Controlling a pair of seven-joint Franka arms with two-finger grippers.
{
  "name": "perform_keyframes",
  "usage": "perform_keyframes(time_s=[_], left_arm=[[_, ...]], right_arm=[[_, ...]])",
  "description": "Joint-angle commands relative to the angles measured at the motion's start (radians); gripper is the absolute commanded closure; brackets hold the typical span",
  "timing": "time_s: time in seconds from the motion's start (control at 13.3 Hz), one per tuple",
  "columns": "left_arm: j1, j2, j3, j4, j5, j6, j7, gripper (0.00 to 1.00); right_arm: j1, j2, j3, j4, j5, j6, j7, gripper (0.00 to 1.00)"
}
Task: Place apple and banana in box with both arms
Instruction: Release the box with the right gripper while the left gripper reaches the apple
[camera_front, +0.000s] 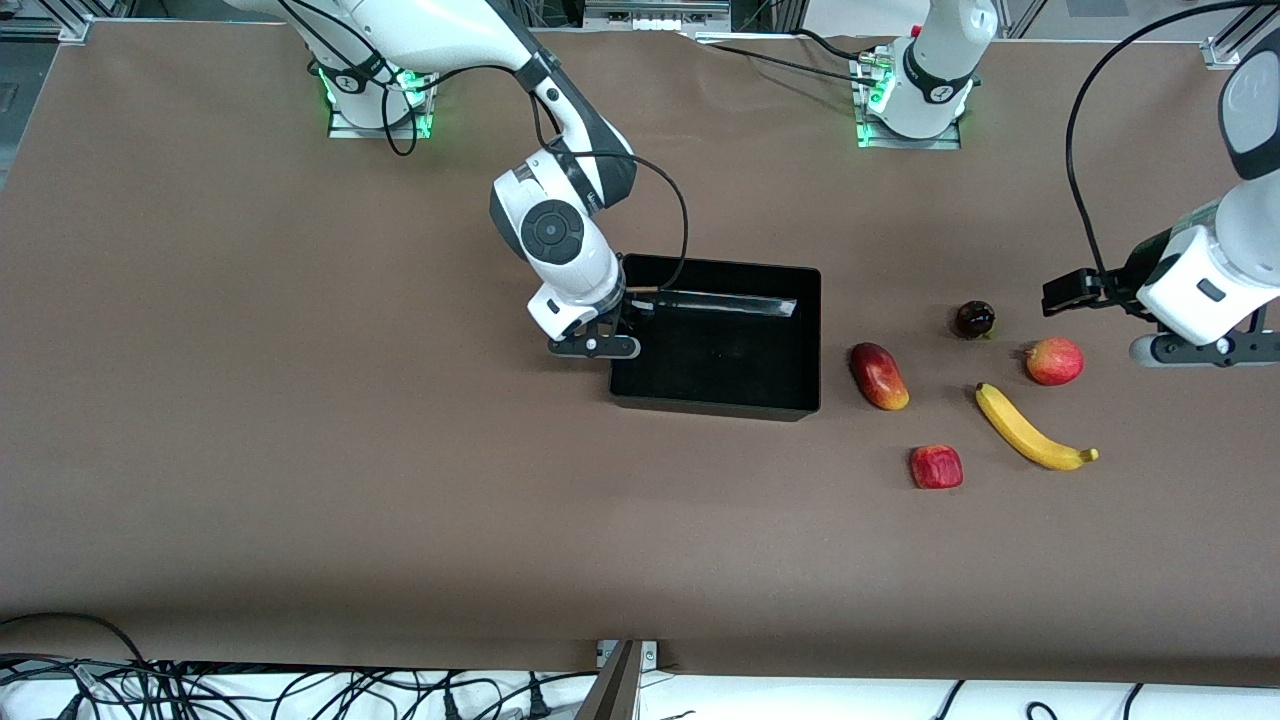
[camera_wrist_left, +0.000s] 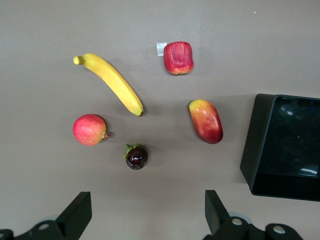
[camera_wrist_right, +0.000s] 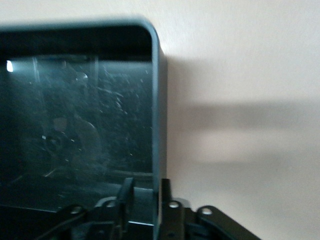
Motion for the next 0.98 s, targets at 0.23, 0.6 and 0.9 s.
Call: perform_keyframes(time_s=[0.23,0.6,0.9], left_arm=[[-0.005,0.177,0.004,0.016,-0.025,0.187,-0.004,0.00],[0.000,0.419,0.004,-0.066,-0.063,0.663,-0.003,0.00],[-0.002,0.516,-0.013,-0.074,-0.072,0.878,-0.003,0.00]], right_arm=[[-0.088,-0.036,-0.145,0.275,0.014,-0.370,-0.203,0.00],[-0.136,-0.160,-0.269,0.276,0.012,-0.447,-0.343,0.00],[-0.140,-0.295,-0.338,0.255,0.006,-0.610,-0.369,0.00]])
